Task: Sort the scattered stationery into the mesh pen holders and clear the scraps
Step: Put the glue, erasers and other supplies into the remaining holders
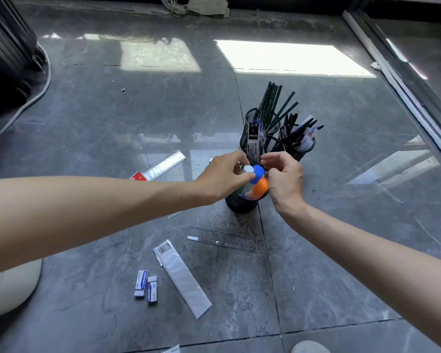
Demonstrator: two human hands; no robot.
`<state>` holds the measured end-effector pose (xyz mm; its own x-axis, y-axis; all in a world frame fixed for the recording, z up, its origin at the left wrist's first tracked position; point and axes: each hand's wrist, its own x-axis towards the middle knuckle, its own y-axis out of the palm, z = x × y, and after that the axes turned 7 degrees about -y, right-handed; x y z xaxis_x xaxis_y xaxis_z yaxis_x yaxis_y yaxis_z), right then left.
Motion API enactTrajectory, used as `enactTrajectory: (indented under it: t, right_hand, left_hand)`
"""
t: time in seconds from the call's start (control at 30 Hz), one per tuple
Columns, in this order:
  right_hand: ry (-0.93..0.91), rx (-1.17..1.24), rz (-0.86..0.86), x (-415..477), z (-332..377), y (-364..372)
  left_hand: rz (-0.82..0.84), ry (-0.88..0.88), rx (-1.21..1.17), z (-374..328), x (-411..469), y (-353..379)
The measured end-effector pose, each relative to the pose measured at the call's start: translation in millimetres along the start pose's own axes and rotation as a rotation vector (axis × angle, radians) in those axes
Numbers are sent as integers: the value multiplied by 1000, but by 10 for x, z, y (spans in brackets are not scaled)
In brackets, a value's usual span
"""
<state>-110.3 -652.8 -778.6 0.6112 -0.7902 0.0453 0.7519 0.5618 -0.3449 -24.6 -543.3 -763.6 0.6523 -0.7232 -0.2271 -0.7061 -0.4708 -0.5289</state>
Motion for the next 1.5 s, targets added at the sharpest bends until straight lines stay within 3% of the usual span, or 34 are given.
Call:
enactTrajectory:
  t: [0.3, 0.4, 0.73, 1.0, 1.13, 1.3, 1.5]
  right_hand:
    - [-5, 2, 120, -87, 71, -51]
    - [-80, -69, 188, -108, 46, -78]
    - [-246, -296, 132, -80, -80, -70]
    - [-154, -277, 117, -37, -137, -23]
    - [-143, -198, -12, -11, -204, 4]
    - [45, -95, -68, -34, -438, -17]
    - [144, -225, 102, -192, -680, -74]
  left_hand:
    - [-21, 219, 377, 80, 29, -60]
    - [64, 261, 534, 191, 25, -83]
    - [-52, 120, 405, 289, 115, -90]
    - [-127, -125, 436, 514, 380, -191]
    - [-73, -202, 571, 635, 559, -173]
    - [-13, -75, 709, 774, 815, -106]
    - [-78, 42, 917, 874, 993, 102]
